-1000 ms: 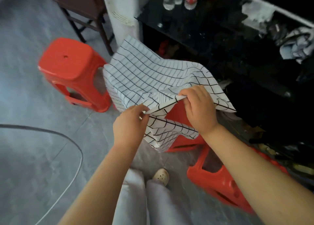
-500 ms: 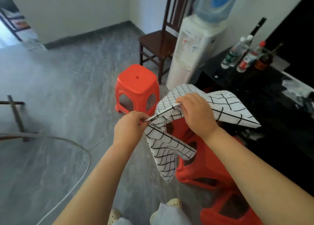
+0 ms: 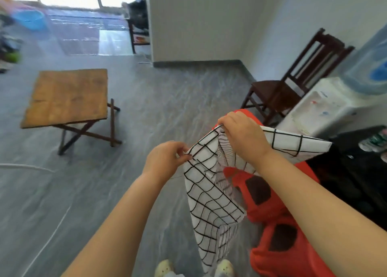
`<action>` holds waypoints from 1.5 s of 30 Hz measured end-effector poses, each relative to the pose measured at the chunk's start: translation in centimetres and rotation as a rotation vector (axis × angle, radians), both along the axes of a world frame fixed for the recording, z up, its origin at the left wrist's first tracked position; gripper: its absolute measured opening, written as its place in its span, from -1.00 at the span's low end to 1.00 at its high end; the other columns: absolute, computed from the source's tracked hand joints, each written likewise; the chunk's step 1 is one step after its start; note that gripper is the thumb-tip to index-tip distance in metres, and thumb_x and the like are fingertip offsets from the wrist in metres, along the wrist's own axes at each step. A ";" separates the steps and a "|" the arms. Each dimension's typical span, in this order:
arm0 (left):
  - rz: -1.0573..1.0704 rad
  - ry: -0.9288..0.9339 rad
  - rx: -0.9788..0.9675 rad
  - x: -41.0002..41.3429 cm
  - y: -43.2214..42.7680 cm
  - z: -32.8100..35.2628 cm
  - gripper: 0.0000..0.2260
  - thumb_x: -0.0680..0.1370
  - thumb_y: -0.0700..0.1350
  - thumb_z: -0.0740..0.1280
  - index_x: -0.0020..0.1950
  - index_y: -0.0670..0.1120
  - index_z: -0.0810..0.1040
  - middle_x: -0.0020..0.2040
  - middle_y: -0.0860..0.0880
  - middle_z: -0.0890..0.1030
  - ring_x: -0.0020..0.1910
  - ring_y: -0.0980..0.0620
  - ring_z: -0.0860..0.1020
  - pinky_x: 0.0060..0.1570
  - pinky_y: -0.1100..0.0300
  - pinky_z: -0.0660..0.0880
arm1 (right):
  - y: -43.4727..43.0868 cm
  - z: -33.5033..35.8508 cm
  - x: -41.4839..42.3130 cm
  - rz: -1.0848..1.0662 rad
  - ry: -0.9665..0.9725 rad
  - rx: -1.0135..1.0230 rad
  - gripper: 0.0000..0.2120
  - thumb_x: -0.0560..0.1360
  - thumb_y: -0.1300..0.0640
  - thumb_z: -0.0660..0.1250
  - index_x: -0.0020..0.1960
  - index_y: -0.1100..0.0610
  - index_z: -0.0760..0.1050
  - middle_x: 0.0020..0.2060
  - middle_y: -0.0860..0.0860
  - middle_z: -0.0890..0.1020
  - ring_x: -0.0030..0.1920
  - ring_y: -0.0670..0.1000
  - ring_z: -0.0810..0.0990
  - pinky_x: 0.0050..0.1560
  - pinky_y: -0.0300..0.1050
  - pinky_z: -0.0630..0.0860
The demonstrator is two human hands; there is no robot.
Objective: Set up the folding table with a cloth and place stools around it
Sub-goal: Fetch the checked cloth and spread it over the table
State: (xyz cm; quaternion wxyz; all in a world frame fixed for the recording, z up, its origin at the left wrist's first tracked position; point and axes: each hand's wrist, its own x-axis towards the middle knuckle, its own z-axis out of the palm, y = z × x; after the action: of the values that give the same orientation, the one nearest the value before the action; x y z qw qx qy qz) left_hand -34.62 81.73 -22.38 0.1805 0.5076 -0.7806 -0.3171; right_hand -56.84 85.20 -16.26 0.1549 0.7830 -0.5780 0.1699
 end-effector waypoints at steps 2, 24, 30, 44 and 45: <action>0.051 -0.024 -0.020 2.9 -0.4 0.3 -0.84 0.45 0.08 0.43 -0.04 0.08 0.58 -0.15 0.12 0.59 -0.21 0.10 0.48 -0.25 0.17 0.35 | -1.5 0.0 2.6 0.045 -0.011 0.021 -0.94 0.48 0.27 0.30 -0.08 0.16 0.50 -0.26 0.06 0.51 -0.23 0.14 0.48 -0.26 0.06 0.47; 0.934 0.172 -0.059 5.7 -3.7 -4.2 -0.78 0.49 -0.09 0.33 0.13 -0.01 0.47 0.09 0.07 0.50 0.13 0.03 0.43 0.05 0.10 0.42 | -13.2 -2.3 11.9 0.379 -0.269 0.063 -0.90 0.50 0.31 0.31 0.00 0.21 0.53 -0.18 0.06 0.57 -0.15 0.08 0.51 -0.19 -0.06 0.48; 0.940 0.106 -0.057 5.4 -7.3 -4.9 -0.70 0.48 -0.11 0.35 0.19 -0.07 0.46 0.13 0.00 0.51 0.17 0.00 0.43 0.16 0.06 0.41 | -17.1 -0.9 9.0 0.380 -0.331 0.071 -0.88 0.56 0.24 0.23 0.03 0.21 0.53 -0.13 0.07 0.58 -0.11 0.08 0.53 -0.13 -0.07 0.49; 0.802 0.079 -0.127 7.6 -14.4 -6.1 -0.92 0.62 -0.15 0.11 -0.07 -0.06 0.34 -0.25 0.01 0.48 -0.22 -0.02 0.46 -0.27 0.10 0.33 | -25.8 -0.9 6.3 0.419 -0.362 0.045 -0.73 0.59 0.10 0.11 0.03 0.22 0.53 -0.13 0.07 0.59 -0.10 0.07 0.53 -0.13 -0.12 0.49; 0.798 0.075 -0.133 8.1 -15.0 -6.1 -0.91 0.62 -0.14 0.10 -0.07 -0.05 0.33 -0.26 0.02 0.47 -0.25 -0.02 0.45 -0.30 0.09 0.32 | -26.6 -1.0 6.4 0.414 -0.352 0.049 -0.72 0.58 0.10 0.11 0.03 0.23 0.53 -0.13 0.08 0.59 -0.09 0.07 0.53 -0.13 -0.10 0.50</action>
State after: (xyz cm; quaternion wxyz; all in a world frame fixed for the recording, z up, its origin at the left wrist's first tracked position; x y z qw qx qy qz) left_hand -26.48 66.69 -28.52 0.3501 0.7459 -0.5341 -0.1890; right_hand -50.43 58.63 -17.27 -0.0049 0.8464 -0.4276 0.3173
